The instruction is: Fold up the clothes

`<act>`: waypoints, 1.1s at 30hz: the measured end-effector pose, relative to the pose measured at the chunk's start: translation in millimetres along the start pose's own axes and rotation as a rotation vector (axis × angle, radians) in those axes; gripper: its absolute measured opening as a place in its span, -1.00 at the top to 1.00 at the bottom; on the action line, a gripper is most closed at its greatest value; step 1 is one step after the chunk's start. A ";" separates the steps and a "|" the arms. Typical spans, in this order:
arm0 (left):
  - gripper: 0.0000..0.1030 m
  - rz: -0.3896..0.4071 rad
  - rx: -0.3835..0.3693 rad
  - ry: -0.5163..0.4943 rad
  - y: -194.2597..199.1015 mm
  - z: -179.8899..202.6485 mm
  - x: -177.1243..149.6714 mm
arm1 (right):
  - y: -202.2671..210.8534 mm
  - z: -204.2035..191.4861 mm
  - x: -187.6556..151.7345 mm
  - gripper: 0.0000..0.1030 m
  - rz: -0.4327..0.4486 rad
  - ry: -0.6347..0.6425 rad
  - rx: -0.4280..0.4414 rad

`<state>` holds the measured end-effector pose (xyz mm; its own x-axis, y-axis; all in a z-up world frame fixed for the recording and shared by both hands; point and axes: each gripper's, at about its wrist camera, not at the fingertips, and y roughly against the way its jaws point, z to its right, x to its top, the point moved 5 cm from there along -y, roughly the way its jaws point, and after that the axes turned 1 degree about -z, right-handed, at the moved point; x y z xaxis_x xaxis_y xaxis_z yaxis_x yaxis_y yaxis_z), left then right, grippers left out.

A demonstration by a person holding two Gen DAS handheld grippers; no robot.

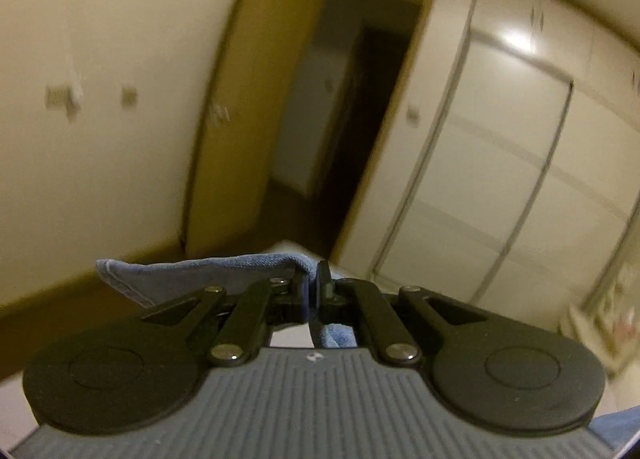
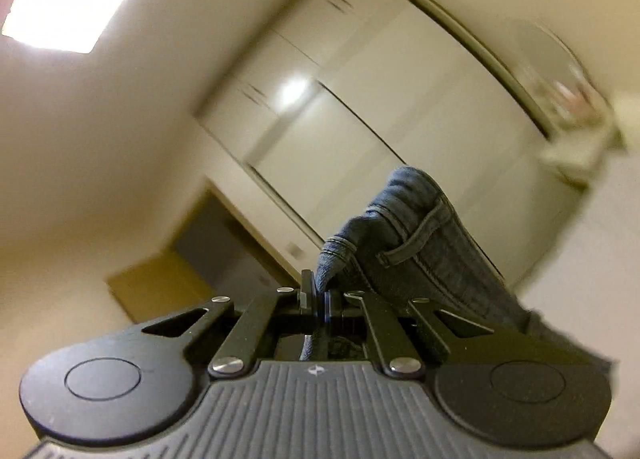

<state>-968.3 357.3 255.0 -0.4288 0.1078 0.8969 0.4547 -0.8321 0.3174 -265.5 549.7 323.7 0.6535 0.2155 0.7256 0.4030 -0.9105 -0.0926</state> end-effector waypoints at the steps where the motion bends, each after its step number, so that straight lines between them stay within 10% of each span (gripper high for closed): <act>1: 0.99 0.033 0.000 0.009 11.0 -3.8 14.0 | 4.2 -14.6 11.1 0.91 0.025 0.019 0.022; 5: 0.98 0.060 -0.032 0.048 44.4 -25.5 23.7 | 38.3 -26.2 25.9 0.92 0.072 0.040 0.044; 10: 0.98 -0.094 -0.041 0.003 43.5 -47.4 -71.9 | 104.9 35.0 -21.2 0.92 0.003 0.022 -0.055; 14: 0.95 -0.324 -0.017 -0.005 46.1 -86.4 -218.2 | 182.8 145.9 -103.4 0.92 -0.141 -0.072 -0.291; 21: 0.93 -0.892 0.177 -0.116 59.1 -158.7 -554.2 | 343.9 395.7 -293.9 0.92 -0.463 -0.288 -0.985; 25: 0.86 -0.988 0.294 -0.119 68.8 -188.0 -650.3 | 402.4 462.9 -368.3 0.91 -0.560 -0.372 -1.120; 33: 0.62 -0.928 0.268 0.058 74.7 -209.0 -656.2 | 455.2 471.6 -375.3 0.02 -0.411 -0.382 -1.031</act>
<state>-816.0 110.7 -374.2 -0.7413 0.6270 0.2394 0.0754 -0.2766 0.9580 -25.2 220.8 -312.3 0.8156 0.4924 0.3039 0.0340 -0.5651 0.8243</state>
